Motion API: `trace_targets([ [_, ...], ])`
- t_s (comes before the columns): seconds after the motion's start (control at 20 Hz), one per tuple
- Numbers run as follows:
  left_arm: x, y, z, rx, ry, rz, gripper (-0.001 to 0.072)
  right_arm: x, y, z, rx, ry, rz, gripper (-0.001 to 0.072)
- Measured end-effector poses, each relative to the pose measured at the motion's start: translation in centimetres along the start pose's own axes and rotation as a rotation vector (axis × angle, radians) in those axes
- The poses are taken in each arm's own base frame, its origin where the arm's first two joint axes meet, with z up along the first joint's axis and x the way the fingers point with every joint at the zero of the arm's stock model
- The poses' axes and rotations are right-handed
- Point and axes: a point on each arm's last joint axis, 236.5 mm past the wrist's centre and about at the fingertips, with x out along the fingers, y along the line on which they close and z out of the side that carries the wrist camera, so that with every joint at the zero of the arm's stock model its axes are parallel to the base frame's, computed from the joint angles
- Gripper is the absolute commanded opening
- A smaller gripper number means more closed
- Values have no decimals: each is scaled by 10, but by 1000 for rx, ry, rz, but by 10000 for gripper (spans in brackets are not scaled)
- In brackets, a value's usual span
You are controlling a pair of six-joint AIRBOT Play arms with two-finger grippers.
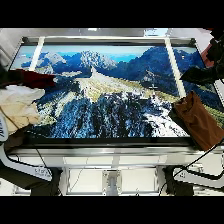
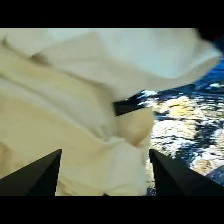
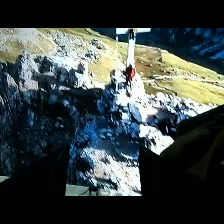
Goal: Fold the shirts.
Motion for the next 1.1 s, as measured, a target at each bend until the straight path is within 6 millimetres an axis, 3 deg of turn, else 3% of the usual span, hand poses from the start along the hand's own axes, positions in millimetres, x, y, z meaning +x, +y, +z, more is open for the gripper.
trace_targets([
  [0.15,26,40,-12,-128,51,-22,632,-1,13,19,25,-79,55,483],
  [0.25,38,52,-15,-186,64,-48,632,-3,23,31,47,-130,100,483],
  [0.45,67,52,-20,-239,108,-104,632,-8,40,48,83,-197,180,483],
  [0.75,105,39,-26,-266,171,-161,632,-12,56,48,102,-193,250,483],
  [0.8,109,38,-27,-267,178,-164,581,-12,57,47,102,-190,254,483],
  [0.85,112,37,-28,-268,185,-167,345,-12,58,47,102,-189,257,483],
  [0.9,114,36,-29,-265,189,-168,17,-12,58,46,102,-186,259,483],
  [1.1,114,22,-31,-210,204,-232,11,-12,62,46,115,-179,271,483],
])
